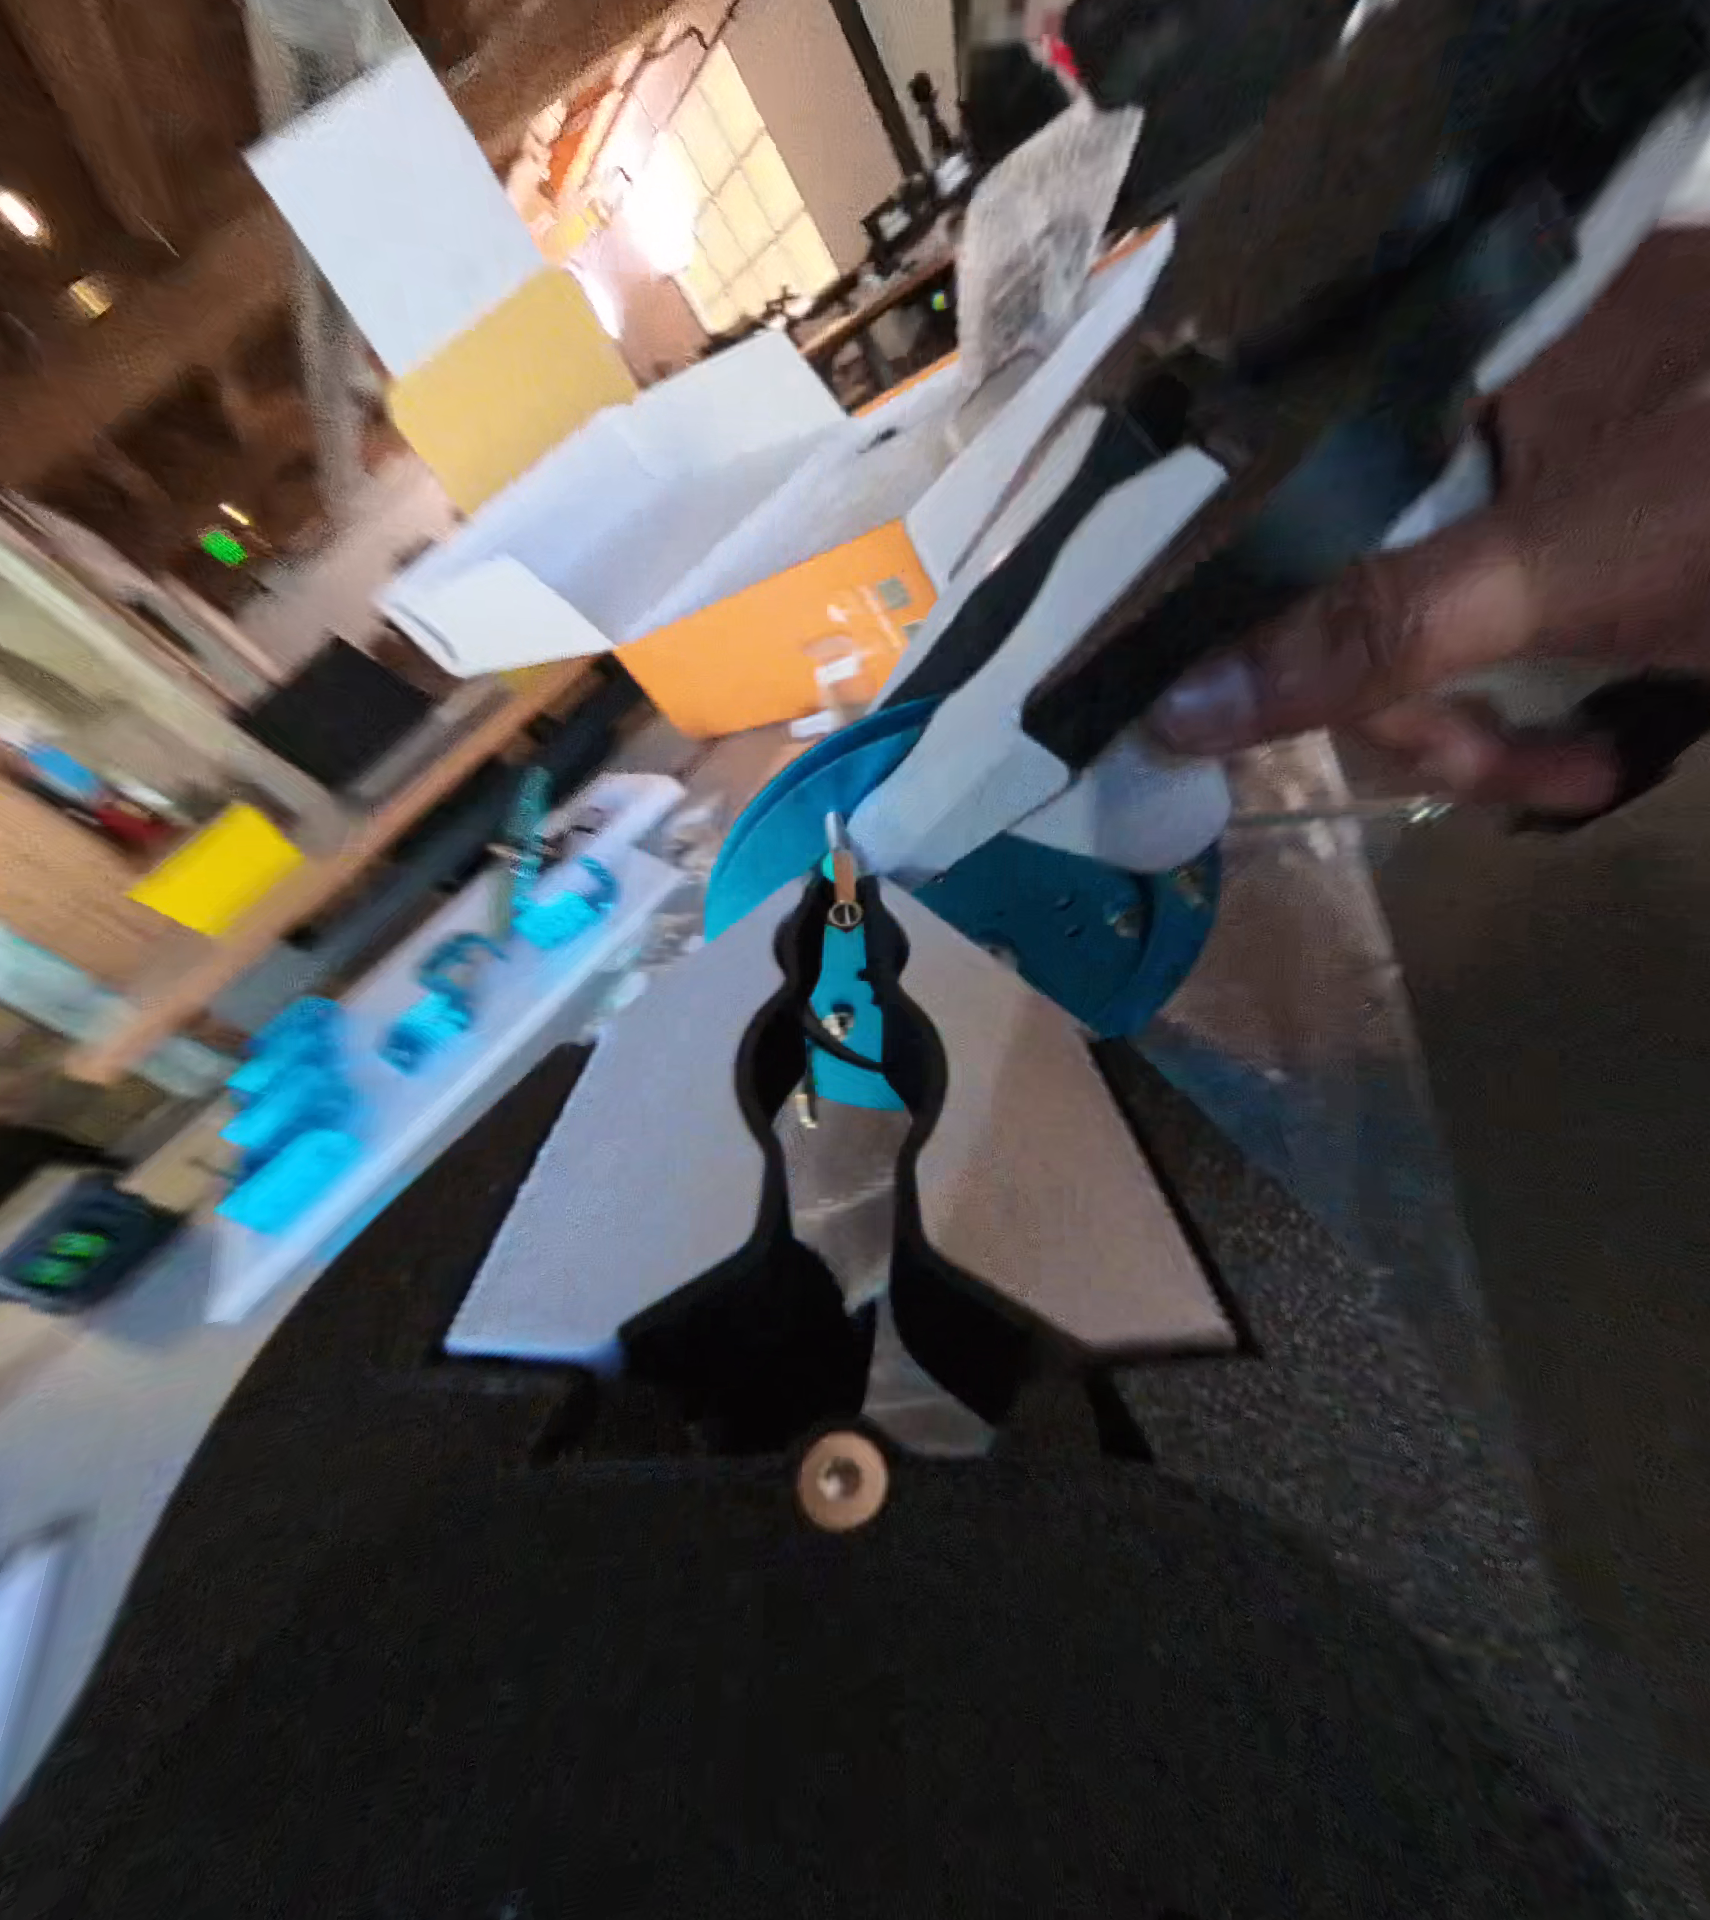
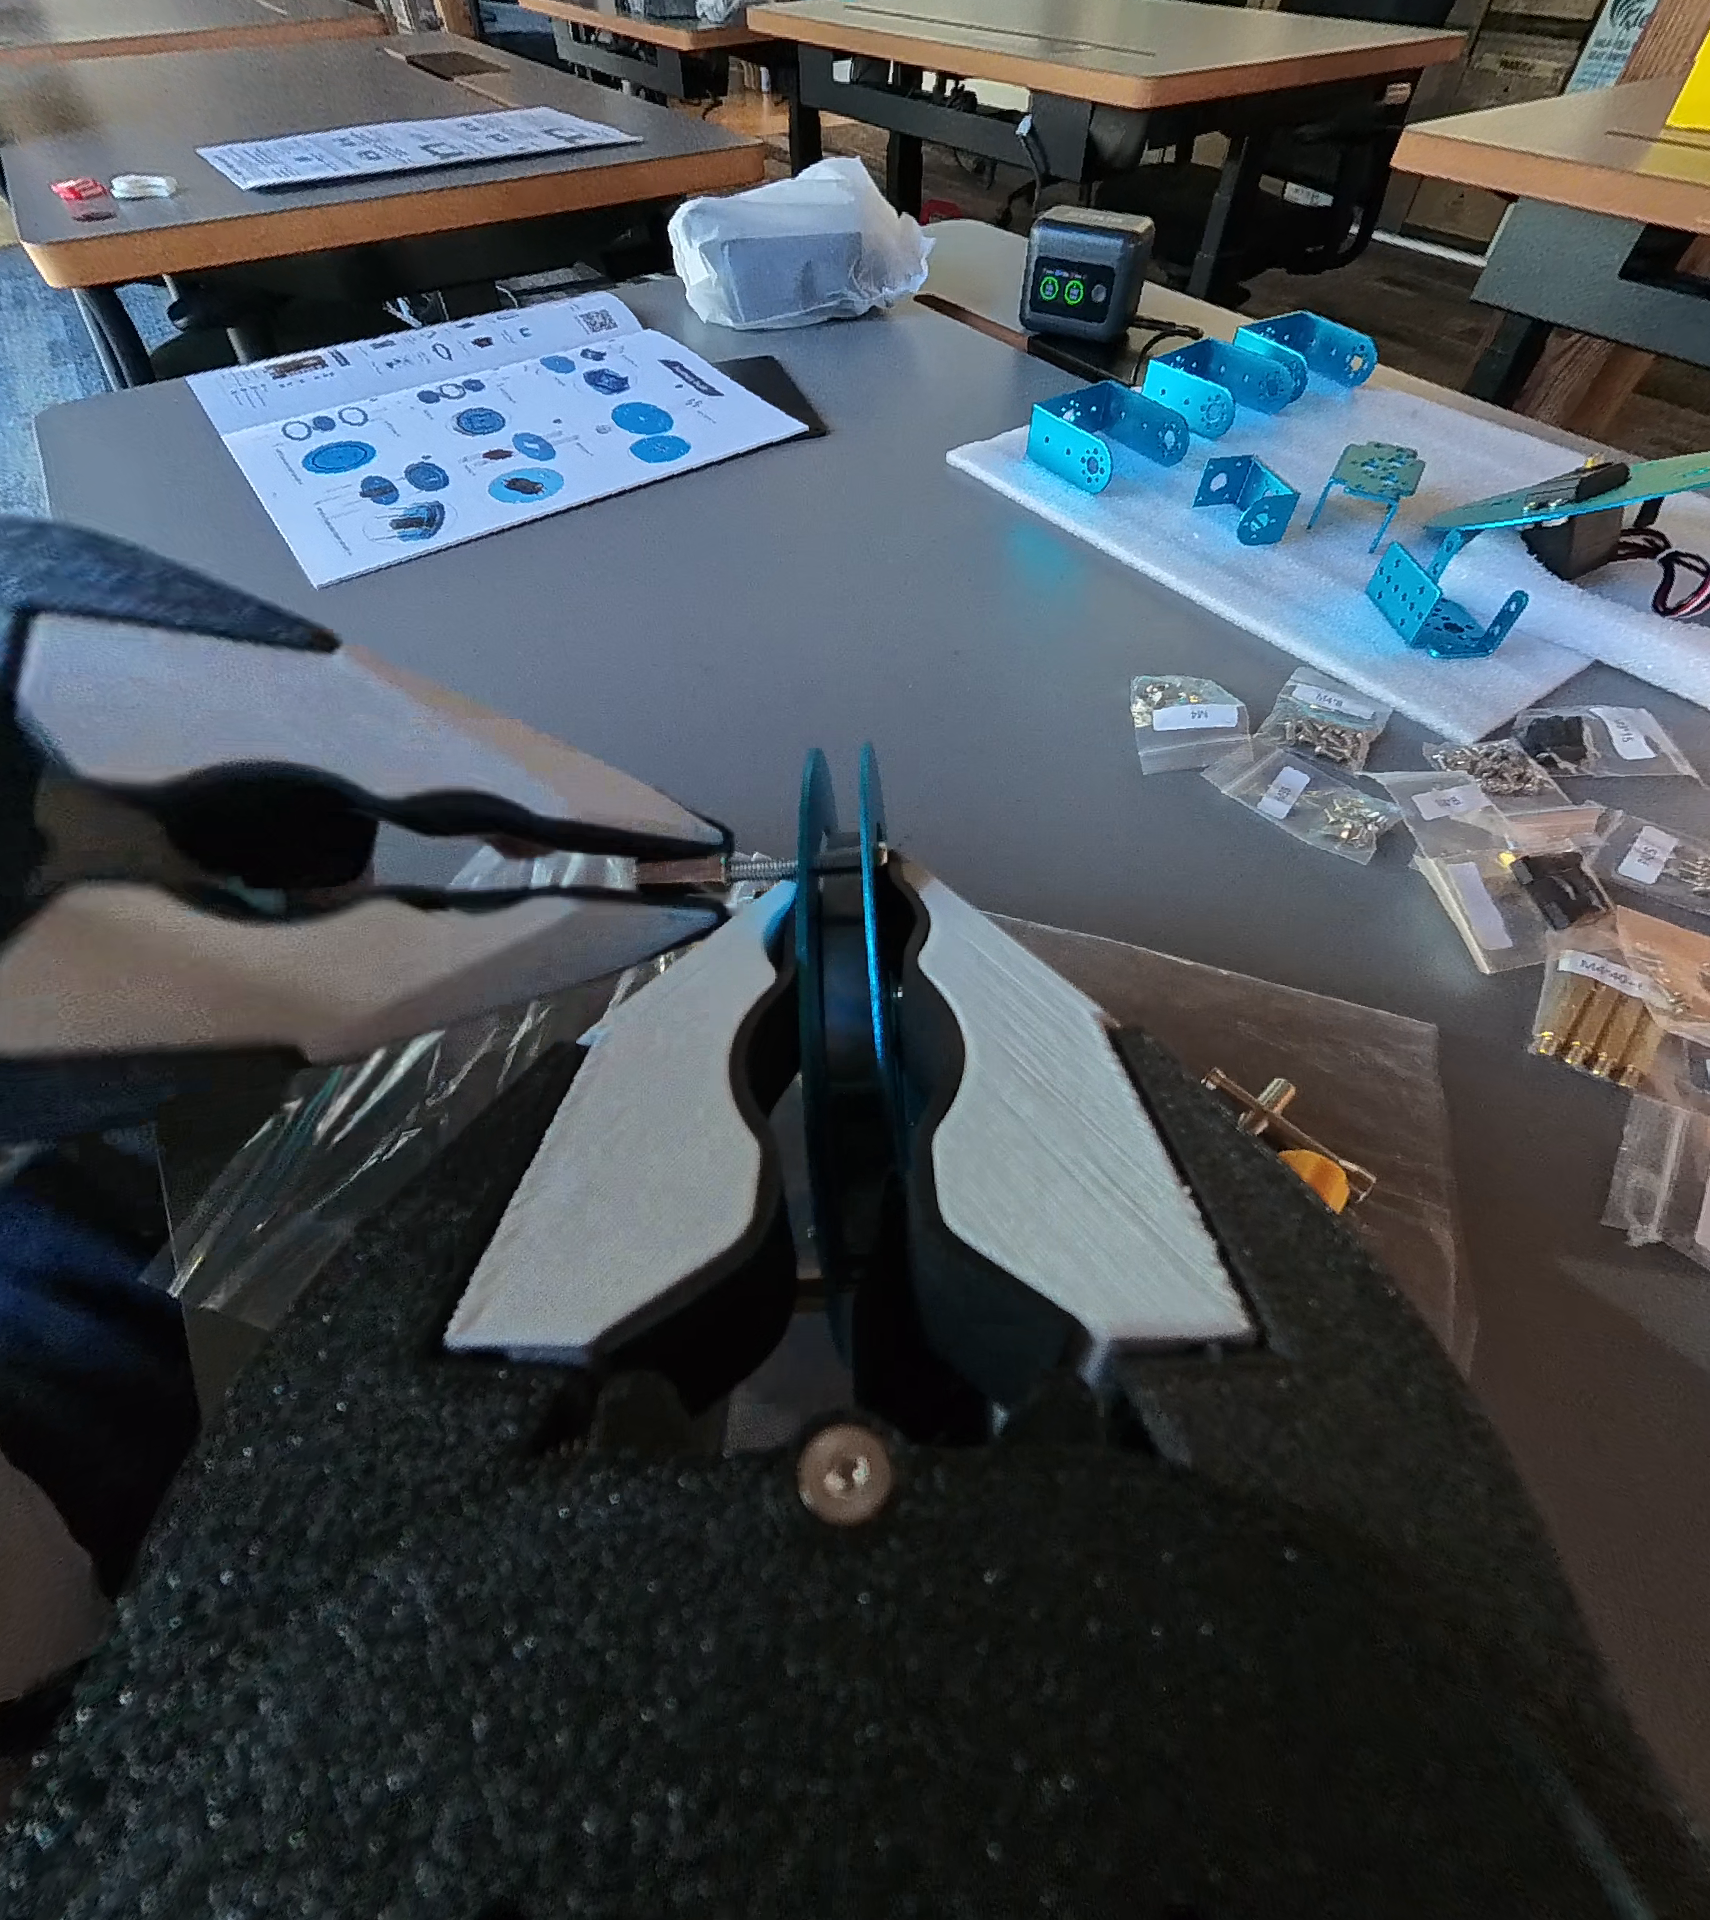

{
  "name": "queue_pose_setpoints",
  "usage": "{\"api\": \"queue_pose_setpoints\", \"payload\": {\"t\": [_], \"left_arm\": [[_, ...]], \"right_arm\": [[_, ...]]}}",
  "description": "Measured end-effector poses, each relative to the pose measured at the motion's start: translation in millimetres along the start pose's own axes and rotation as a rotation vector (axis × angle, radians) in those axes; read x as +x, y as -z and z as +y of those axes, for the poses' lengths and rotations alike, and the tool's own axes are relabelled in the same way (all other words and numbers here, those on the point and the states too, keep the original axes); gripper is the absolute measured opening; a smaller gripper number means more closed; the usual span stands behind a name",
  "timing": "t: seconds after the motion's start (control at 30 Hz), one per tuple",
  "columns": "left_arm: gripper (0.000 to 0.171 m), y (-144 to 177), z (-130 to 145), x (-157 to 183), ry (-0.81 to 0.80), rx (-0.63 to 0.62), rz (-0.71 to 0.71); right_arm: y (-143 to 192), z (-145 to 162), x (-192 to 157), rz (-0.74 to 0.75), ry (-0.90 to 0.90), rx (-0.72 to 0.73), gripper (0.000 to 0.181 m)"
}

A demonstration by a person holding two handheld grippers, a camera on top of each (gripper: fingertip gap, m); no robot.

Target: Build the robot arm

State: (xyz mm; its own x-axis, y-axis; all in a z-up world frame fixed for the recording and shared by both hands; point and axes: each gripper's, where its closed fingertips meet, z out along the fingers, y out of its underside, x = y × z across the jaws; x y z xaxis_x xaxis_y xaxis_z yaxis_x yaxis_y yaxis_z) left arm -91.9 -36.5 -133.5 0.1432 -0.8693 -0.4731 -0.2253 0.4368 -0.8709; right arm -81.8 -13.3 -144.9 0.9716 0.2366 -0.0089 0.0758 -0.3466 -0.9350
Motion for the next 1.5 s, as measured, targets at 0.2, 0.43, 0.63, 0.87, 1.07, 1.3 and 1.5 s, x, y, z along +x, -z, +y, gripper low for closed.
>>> {"api": "queue_pose_setpoints", "payload": {"t": [0.2, 0.43, 0.63, 0.87, 1.07, 1.3, 1.5], "left_arm": [[0.007, 8, -10, -6, 0.804, 0.105, 0.296], [0.000, 2, -10, -1, 0.138, 0.043, 0.051], [0.000, 20, -35, -15, -0.016, 0.128, -0.027], [0.043, 7, 0, -17, 0.202, -0.003, 0.706], [0.038, 5, 21, 13, 0.027, -0.097, 1.091], [0.013, -15, 28, 13, 0.058, -0.091, 1.060], [0.012, -30, 20, 12, 0.276, -0.143, 0.975]], "right_arm": [[-1, 0, -2, 0.002, 0.013, 0.000, 0.011], [-3, -1, -4, 0.009, 0.024, -0.001, 0.011], [2, 0, 2, -0.019, -0.020, 0.002, 0.011], [10, 6, -20, -0.303, 0.193, -0.078, 0.011], [10, 8, -26, -0.430, 0.358, -0.115, 0.013], [7, 7, 3, -0.301, 0.240, -0.153, 0.024], [42, -11, 42, 0.119, 0.159, -0.046, 0.041]]}}
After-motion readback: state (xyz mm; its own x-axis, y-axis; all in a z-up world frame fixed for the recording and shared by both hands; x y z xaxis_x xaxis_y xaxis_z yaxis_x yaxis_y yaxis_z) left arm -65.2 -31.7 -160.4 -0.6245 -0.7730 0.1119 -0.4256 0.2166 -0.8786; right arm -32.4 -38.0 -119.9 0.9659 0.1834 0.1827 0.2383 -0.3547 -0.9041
